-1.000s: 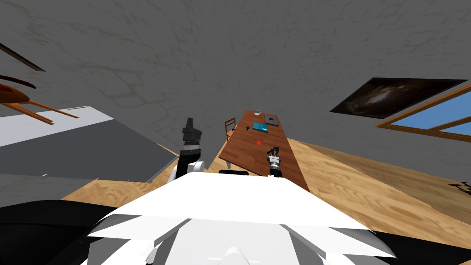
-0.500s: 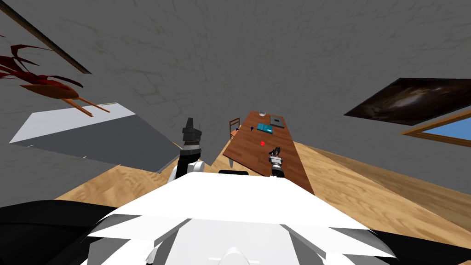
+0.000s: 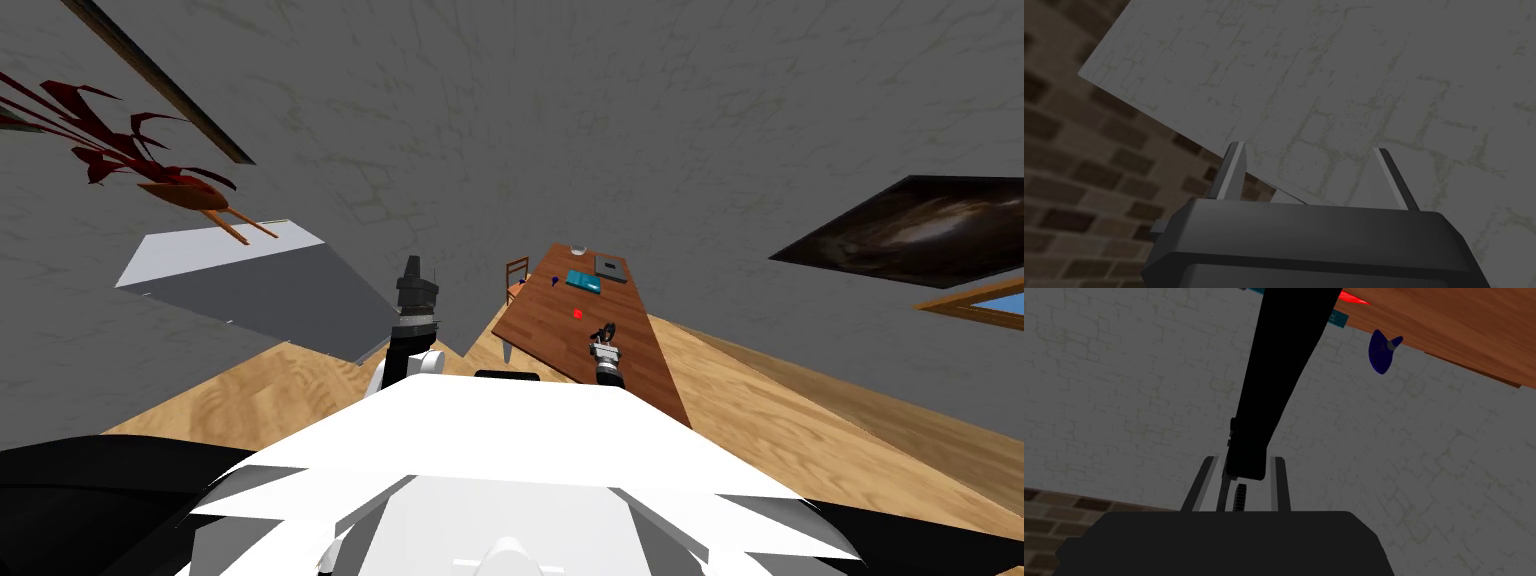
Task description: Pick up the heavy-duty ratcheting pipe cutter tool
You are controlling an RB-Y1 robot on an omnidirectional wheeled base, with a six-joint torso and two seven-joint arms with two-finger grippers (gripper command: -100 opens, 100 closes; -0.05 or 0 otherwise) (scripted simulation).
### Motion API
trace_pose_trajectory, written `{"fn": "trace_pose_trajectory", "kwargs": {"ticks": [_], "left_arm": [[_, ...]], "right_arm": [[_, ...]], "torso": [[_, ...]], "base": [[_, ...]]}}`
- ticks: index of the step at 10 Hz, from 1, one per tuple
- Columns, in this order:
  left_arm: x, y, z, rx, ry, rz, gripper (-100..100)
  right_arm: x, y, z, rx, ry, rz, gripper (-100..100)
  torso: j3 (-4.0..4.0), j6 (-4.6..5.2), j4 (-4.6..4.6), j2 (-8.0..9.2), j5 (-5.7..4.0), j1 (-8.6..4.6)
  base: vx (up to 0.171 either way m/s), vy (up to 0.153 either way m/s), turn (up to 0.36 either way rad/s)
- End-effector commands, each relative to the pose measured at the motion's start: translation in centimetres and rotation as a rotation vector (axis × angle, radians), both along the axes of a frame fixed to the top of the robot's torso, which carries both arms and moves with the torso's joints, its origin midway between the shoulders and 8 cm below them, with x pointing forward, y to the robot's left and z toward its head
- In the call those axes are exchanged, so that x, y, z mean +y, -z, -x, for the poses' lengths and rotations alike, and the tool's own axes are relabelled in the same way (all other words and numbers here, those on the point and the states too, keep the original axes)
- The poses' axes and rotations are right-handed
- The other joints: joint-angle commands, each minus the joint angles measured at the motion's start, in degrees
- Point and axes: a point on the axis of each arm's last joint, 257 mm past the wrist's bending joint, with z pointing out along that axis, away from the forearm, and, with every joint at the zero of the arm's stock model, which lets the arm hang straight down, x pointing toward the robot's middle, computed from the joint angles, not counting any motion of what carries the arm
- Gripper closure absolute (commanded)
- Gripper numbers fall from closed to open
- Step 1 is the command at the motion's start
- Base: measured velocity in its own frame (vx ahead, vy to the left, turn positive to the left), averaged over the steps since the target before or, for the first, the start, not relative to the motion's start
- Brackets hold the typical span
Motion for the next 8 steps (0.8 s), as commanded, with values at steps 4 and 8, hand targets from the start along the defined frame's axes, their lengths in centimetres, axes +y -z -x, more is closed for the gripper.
{"fn": "trace_pose_trajectory", "kwargs": {"ticks": [4, 8], "left_arm": [[0.0, 0.0, 0.0, 0.0, 0.0, 0.0, 0], [0.0, 0.0, 0.0, 0.0, 0.0, 0.0, 0]], "right_arm": [[-2.9, 0.7, 1.6, 0.005, 0.052, -0.017, 100], [-5.8, 0.7, 3.1, -0.005, 0.114, -0.031, 100]], "torso": [[-0.07, -0.01, -0.04, -0.1, -0.04, -0.07], [-0.11, -0.01, -0.09, -0.13, -0.11, -0.11]], "base": [[-0.036, 0.035, 0.121], [-0.037, 0.031, 0.105]]}}
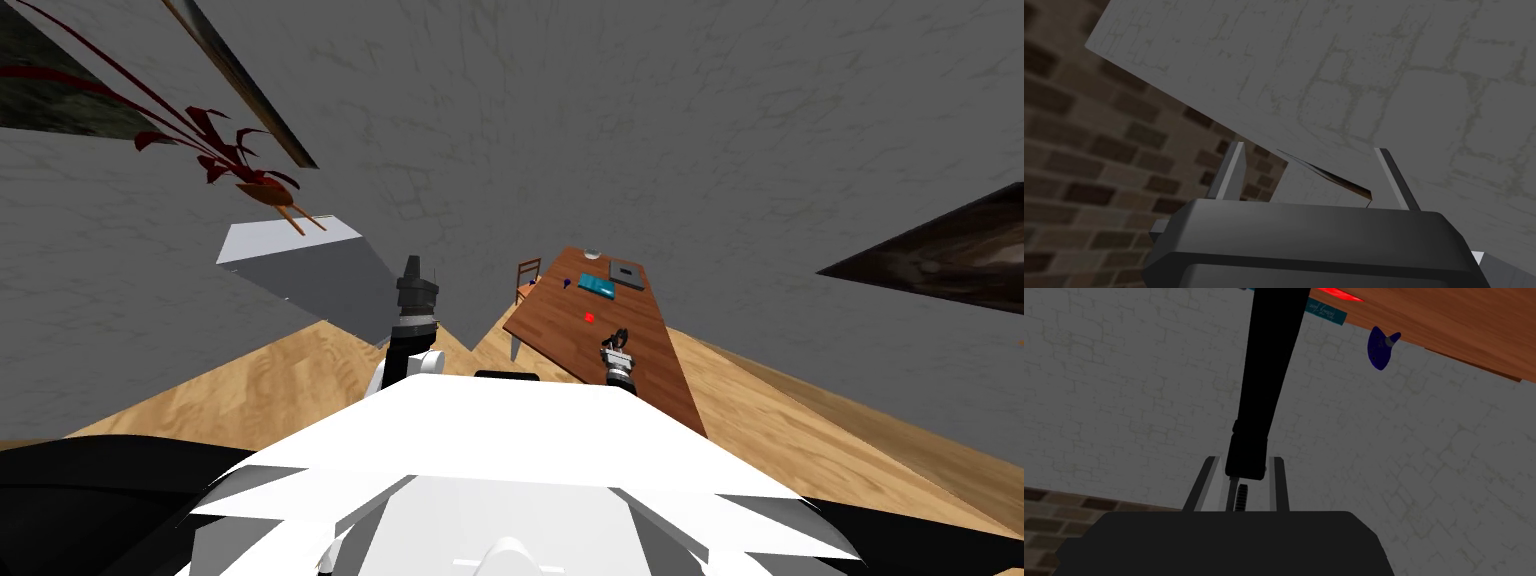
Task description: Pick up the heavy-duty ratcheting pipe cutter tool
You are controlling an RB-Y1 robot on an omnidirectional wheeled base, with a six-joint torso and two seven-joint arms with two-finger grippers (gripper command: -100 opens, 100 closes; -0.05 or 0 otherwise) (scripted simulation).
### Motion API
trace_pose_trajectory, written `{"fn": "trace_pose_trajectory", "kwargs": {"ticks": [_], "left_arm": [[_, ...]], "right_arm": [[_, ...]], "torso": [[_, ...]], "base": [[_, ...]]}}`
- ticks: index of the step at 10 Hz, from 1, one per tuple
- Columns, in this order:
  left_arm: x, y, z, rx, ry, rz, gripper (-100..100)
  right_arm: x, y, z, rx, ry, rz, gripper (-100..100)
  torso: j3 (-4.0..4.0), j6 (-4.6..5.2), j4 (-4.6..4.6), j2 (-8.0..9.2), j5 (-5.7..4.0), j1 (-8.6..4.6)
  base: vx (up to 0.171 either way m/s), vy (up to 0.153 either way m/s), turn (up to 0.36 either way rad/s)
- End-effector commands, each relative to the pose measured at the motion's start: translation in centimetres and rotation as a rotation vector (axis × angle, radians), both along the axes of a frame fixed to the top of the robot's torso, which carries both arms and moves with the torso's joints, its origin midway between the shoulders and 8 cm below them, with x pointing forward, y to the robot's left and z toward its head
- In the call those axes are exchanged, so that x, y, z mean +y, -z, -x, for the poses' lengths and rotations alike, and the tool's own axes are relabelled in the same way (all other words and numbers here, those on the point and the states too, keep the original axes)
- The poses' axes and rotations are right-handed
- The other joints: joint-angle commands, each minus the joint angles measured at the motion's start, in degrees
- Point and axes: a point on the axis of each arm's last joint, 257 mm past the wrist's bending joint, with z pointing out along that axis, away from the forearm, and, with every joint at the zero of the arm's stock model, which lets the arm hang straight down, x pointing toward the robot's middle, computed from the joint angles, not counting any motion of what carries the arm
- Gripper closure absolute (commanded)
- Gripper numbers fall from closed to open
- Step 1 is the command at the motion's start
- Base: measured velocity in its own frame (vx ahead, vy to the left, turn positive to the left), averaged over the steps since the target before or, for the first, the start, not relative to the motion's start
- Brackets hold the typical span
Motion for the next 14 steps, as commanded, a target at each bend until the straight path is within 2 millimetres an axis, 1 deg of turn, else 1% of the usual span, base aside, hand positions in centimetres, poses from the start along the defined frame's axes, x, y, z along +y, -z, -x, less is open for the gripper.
{"fn": "trace_pose_trajectory", "kwargs": {"ticks": [1, 2, 3, 4, 5, 6, 7, 8, 10, 11, 13, 14], "left_arm": [[0.0, 0.0, 0.0, 0.0, 0.0, 0.0, 0], [0.0, 0.0, 0.0, 0.0, 0.0, 0.0, 0], [0.0, 0.0, 0.0, 0.0, 0.0, 0.0, 0], [0.0, 0.0, 0.0, 0.0, 0.0, 0.0, 0], [0.0, 0.0, 0.0, 0.0, 0.0, 0.0, 0], [0.0, 0.0, 0.0, 0.0, 0.0, 0.0, 0], [0.0, 0.0, 0.0, 0.0, 0.0, 0.0, 0], [0.0, 0.0, 0.0, 0.0, 0.0, 0.0, 0], [0.0, 0.0, 0.0, 0.0, 0.0, 0.0, 0], [0.0, 0.0, 0.0, 0.0, 0.0, 0.0, 0], [0.0, 0.0, 0.0, 0.0, 0.0, 0.0, 0], [0.0, 0.0, 0.0, 0.0, 0.0, 0.0, 0]], "right_arm": [[-1.9, -0.2, 0.7, 0.017, 0.011, 0.027, 100], [-2.6, 0.1, 1.5, 0.018, 0.039, 0.011, 100], [-3.1, 0.0, 1.8, 0.005, 0.062, -0.003, 100], [-4.6, -0.3, 2.4, 0.029, 0.061, 0.038, 100], [-5.3, 0.0, 3.1, 0.028, 0.09, 0.023, 100], [-5.8, -0.2, 3.4, 0.014, 0.113, 0.01, 100], [-7.6, -0.8, 4.3, 0.041, 0.116, 0.059, 100], [-8.1, -0.5, 5.0, 0.039, 0.145, 0.042, 100], [-8.8, -0.7, 5.4, 0.021, 0.175, 0.027, 100], [-10.9, -1.5, 6.5, 0.045, 0.19, 0.076, 100], [-11.7, -1.5, 7.5, 0.031, 0.237, 0.053, 100], [-11.3, -1.4, 7.1, 0.035, 0.221, 0.058, 100]], "torso": [[0.0, 0.0, 0.0, 0.0, 0.0, 0.0], [0.02, -0.16, 0.04, 0.02, 0.01, 0.06], [0.01, -0.06, 0.01, 0.02, 0.0, 0.07], [-0.01, 0.01, -0.01, -0.02, -0.01, -0.01], [-0.01, -0.13, 0.01, -0.02, -0.02, 0.06], [0.0, -0.09, 0.02, -0.02, -0.01, 0.08], [-0.02, -0.01, 0.0, -0.05, -0.02, -0.04], [0.01, -0.11, 0.03, -0.01, -0.01, 0.0], [-0.02, 0.01, 0.01, -0.05, -0.03, -0.04], [-0.03, 0.0, 0.02, -0.08, -0.04, -0.07], [0.02, -0.04, 0.06, 0.0, 0.01, 0.09], [0.02, 0.05, 0.05, -0.01, 0.0, 0.0]], "base": [[-0.048, 0.048, 0.245], [-0.046, 0.045, 0.144], [-0.013, 0.02, -0.017], [-0.034, 0.053, 0.196], [-0.043, 0.053, 0.166], [-0.019, 0.021, 0.023], [-0.04, 0.041, 0.229], [-0.038, 0.037, 0.146], [-0.008, 0.013, -0.012], [-0.03, 0.055, 0.242], [-0.029, 0.035, 0.092], [-0.006, 0.007, -0.017]]}}
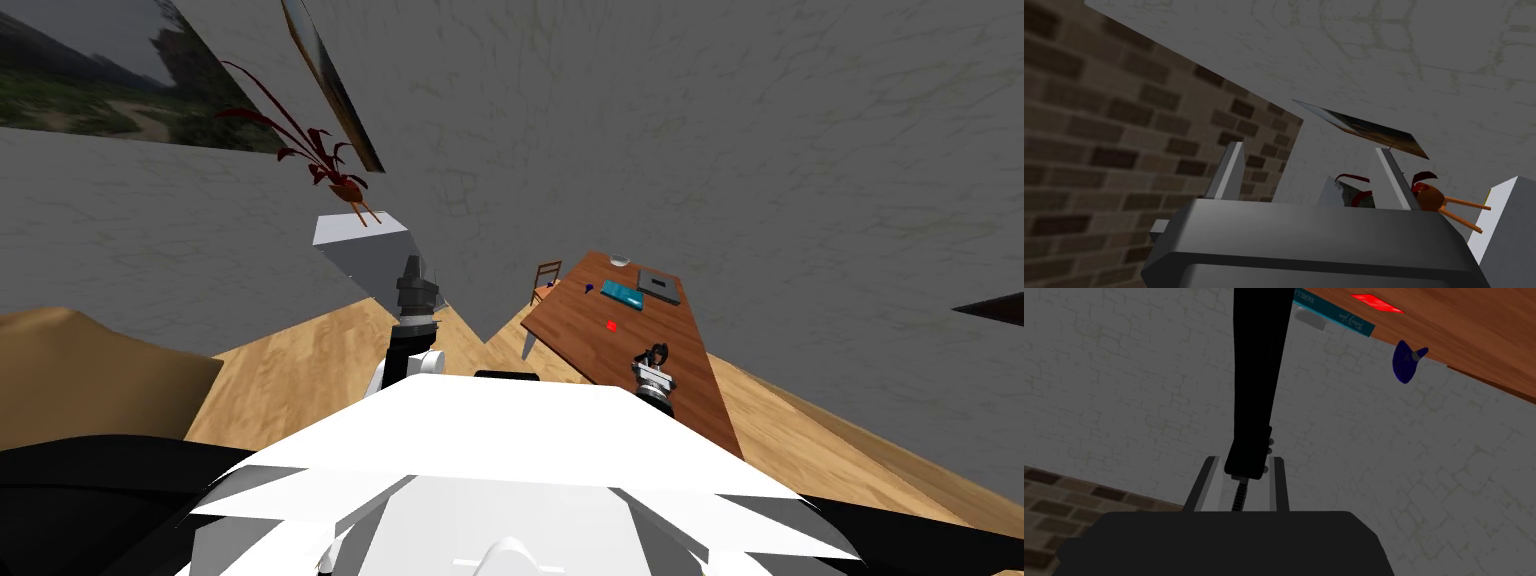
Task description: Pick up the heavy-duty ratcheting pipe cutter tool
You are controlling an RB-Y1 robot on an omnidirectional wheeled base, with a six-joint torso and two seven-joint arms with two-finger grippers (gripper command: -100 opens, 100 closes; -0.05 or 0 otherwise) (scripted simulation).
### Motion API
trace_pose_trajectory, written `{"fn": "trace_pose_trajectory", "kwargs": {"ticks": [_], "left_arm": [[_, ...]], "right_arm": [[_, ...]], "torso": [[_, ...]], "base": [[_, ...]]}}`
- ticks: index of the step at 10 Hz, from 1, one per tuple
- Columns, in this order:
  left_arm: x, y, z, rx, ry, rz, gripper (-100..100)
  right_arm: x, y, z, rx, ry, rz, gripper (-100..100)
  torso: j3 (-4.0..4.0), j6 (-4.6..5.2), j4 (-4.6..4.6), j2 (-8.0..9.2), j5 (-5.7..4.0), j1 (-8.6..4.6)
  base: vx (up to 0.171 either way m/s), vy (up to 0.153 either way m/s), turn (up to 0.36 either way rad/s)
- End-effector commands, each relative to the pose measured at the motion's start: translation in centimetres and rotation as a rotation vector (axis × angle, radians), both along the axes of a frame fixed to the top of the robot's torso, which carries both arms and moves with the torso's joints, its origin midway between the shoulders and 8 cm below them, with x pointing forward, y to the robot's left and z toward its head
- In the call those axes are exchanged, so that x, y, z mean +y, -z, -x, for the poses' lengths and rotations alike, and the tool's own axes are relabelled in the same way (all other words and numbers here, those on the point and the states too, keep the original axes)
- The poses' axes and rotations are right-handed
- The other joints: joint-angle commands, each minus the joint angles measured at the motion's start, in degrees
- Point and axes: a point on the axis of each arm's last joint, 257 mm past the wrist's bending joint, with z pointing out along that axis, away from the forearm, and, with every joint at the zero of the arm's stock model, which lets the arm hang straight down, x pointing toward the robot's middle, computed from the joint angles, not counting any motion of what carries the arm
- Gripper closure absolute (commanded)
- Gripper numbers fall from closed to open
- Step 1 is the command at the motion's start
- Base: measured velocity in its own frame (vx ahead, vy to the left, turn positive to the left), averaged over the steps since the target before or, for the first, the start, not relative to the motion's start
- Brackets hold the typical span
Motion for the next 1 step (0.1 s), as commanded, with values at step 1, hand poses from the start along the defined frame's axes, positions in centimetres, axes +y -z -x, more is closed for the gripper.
{"fn": "trace_pose_trajectory", "kwargs": {"ticks": [1], "left_arm": [[0.0, 0.0, 0.0, 0.0, 0.0, 0.0, 0]], "right_arm": [[0.0, 0.0, 0.0, 0.0, 0.0, 0.0, 0]], "torso": [[0.0, 0.0, 0.0, 0.0, 0.0, 0.0]], "base": [[0.0, 0.0, 0.0]]}}
